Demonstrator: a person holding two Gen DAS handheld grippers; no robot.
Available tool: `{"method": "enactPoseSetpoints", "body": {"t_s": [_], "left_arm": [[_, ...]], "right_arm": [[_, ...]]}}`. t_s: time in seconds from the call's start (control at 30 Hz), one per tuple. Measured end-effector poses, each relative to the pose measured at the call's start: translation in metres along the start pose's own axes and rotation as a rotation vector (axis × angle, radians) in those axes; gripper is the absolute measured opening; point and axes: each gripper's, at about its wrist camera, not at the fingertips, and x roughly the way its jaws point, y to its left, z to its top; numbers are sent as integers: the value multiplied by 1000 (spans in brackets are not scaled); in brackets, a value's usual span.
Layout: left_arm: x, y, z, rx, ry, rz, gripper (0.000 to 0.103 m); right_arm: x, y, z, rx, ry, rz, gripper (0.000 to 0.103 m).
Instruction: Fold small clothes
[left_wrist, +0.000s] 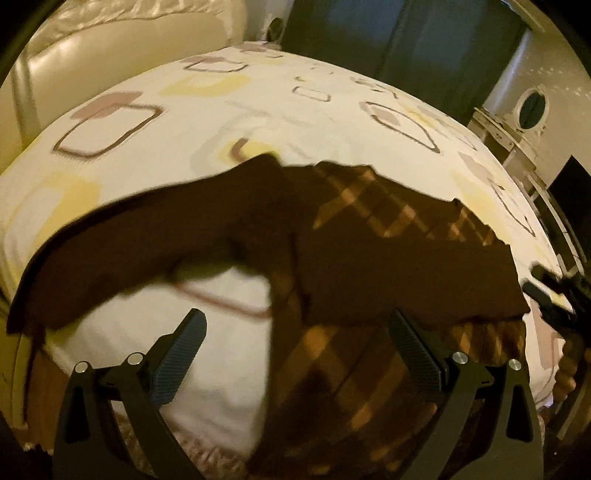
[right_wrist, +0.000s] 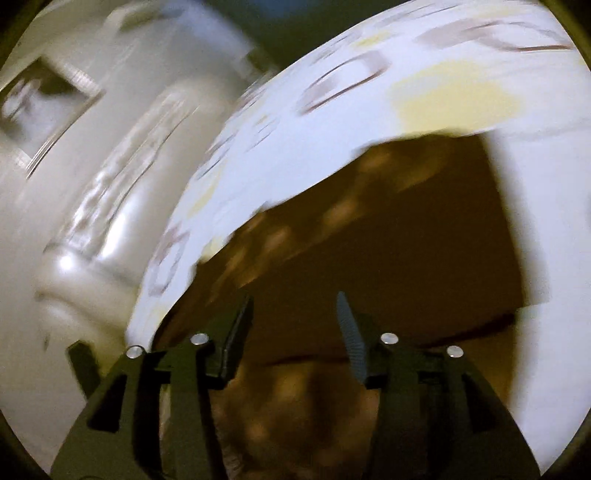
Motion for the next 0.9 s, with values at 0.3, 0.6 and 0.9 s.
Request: {"method": "enactPoseSetpoints", "body": {"t_s": [0.3, 0.6, 0.9], "left_arm": [[70, -20, 30, -30, 67, 3, 99], [92, -25, 19, 40, 96, 91, 99], [91, -19, 17, 22, 95, 80, 99]], "right_arm": [[-20, -120, 5, 287, -53, -85, 45], [-5, -127, -1, 222, -7, -87, 8], [-51, -65, 14, 127, -171, 6, 33]]}}
